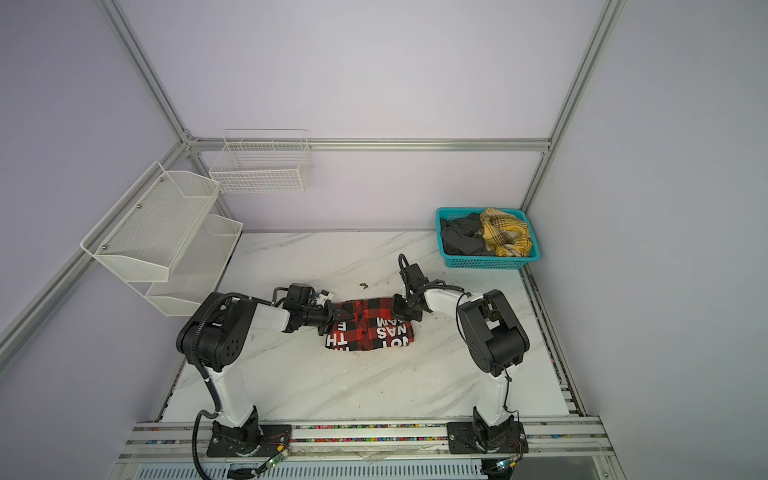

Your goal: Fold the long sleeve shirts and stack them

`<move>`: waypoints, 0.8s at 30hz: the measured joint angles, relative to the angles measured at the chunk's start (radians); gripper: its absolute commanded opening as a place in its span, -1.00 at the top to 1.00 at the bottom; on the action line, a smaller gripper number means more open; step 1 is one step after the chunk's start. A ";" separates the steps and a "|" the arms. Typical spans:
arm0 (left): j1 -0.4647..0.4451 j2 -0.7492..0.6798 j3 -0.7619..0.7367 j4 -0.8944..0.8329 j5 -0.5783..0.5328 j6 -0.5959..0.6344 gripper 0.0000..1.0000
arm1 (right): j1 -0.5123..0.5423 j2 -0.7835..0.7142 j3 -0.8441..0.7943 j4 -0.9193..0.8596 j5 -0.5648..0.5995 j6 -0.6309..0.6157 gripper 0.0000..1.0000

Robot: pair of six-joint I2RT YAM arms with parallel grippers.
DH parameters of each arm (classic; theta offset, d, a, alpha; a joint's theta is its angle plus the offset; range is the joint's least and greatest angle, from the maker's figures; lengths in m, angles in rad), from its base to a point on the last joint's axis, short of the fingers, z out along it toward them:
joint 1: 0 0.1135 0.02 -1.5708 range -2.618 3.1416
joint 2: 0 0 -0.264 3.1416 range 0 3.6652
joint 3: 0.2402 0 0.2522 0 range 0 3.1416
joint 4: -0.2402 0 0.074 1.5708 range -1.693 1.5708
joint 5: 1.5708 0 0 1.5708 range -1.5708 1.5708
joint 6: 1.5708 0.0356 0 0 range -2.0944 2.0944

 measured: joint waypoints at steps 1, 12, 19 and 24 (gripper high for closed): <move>-0.001 -0.001 0.013 -0.031 -0.005 0.011 0.59 | 0.000 0.000 0.005 -0.007 0.004 -0.001 0.82; -0.012 -0.026 0.118 -0.294 -0.084 0.126 0.75 | 0.000 -0.126 0.076 -0.161 0.103 -0.009 0.81; -0.012 -0.027 0.140 -0.354 -0.100 0.175 0.86 | 0.000 -0.268 0.075 -0.189 0.124 -0.002 0.81; -0.011 -0.029 0.140 -0.360 -0.103 0.190 0.90 | 0.002 -0.296 0.004 -0.187 0.124 0.019 0.80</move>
